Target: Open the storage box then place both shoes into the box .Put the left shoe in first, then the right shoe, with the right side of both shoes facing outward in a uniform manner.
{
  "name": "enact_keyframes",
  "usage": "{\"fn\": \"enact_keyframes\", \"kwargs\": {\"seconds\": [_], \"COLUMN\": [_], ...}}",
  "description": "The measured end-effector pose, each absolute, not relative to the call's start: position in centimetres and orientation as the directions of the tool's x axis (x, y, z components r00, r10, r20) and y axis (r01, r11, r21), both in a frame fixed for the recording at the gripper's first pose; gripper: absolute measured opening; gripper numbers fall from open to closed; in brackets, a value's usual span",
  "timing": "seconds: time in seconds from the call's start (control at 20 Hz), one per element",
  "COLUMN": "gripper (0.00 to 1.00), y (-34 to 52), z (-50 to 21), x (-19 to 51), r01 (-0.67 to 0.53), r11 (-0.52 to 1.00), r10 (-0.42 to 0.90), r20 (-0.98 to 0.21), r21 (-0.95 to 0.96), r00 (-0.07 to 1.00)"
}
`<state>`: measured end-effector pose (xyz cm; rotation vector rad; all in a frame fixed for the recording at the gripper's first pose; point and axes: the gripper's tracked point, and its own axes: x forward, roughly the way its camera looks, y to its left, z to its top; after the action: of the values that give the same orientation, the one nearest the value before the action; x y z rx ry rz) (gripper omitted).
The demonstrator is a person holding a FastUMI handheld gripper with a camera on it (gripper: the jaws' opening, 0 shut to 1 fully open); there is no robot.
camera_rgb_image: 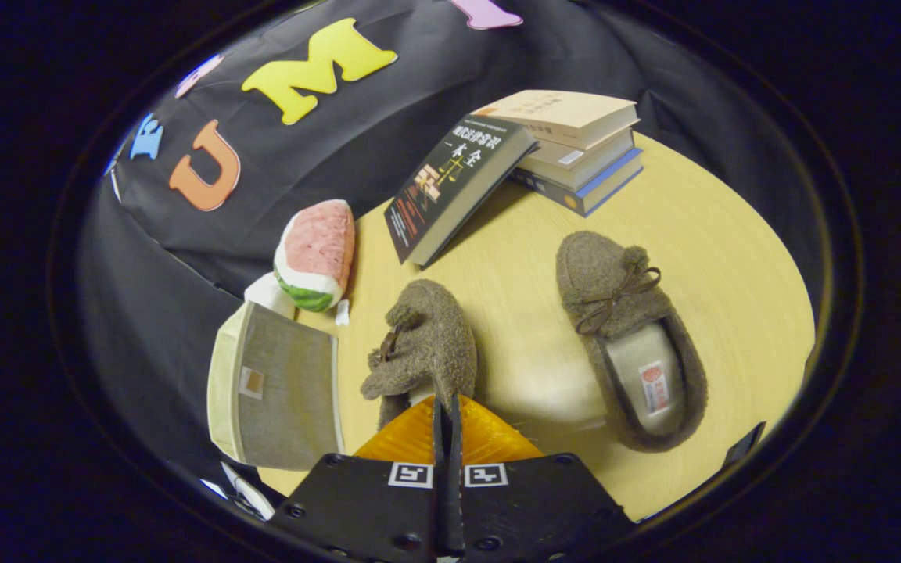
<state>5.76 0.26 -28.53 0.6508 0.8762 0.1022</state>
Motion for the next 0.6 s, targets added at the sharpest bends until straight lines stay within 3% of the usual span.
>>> {"fn": "enact_keyframes", "kwargs": {"seconds": [0.6], "gripper": [0.00], "y": [11.9], "z": [-10.5], "x": [6.1], "r01": [0.025], "r11": [0.821], "r10": [0.333], "r20": [-0.514], "r21": [0.571], "r00": [0.790]}}
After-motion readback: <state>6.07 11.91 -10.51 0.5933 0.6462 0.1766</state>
